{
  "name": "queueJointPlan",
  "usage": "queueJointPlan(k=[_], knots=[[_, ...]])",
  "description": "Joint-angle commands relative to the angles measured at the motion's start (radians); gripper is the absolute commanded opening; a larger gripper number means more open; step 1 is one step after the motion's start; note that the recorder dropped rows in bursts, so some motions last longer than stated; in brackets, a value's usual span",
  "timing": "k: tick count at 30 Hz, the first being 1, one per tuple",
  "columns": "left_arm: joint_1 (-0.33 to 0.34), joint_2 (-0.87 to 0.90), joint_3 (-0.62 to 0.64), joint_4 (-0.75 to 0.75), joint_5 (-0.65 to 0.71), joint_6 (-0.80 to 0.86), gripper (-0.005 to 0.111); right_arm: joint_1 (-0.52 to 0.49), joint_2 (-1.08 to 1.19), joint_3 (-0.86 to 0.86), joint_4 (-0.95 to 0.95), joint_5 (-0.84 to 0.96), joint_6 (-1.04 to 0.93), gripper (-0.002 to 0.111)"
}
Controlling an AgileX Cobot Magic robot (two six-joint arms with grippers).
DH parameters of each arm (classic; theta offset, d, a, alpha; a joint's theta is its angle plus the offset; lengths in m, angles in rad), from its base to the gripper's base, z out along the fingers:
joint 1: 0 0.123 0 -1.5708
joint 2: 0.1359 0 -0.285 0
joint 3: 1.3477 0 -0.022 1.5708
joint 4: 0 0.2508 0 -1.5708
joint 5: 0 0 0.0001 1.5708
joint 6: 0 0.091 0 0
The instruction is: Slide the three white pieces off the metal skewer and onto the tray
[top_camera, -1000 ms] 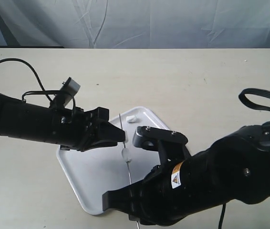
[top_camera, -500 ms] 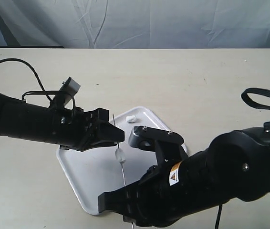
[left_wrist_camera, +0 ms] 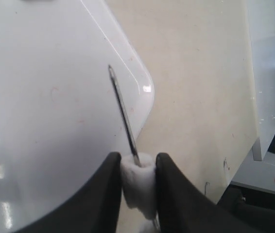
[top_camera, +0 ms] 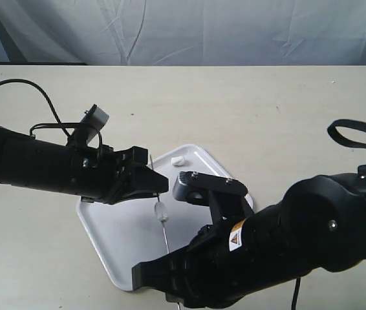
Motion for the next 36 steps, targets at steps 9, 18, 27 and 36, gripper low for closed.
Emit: queueJointPlan(k=[9, 18, 27, 36], knots=[[-0.007, 0.005, 0.002, -0.015, -0.048, 0.008, 0.02, 0.001, 0.002, -0.001, 0.002, 0.086, -0.013, -0.001], [-0.007, 0.005, 0.002, -0.015, -0.131, 0.006, 0.02, 0.001, 0.002, -0.001, 0.002, 0.191, -0.013, -0.001], [-0.007, 0.005, 0.002, -0.015, -0.175, 0.006, 0.02, 0.001, 0.002, -0.001, 0.004, 0.253, -0.013, -0.001], [-0.007, 0.005, 0.002, -0.015, -0.142, 0.006, 0.031, 0.001, 0.002, -0.001, -0.03, 0.186, -0.013, -0.001]])
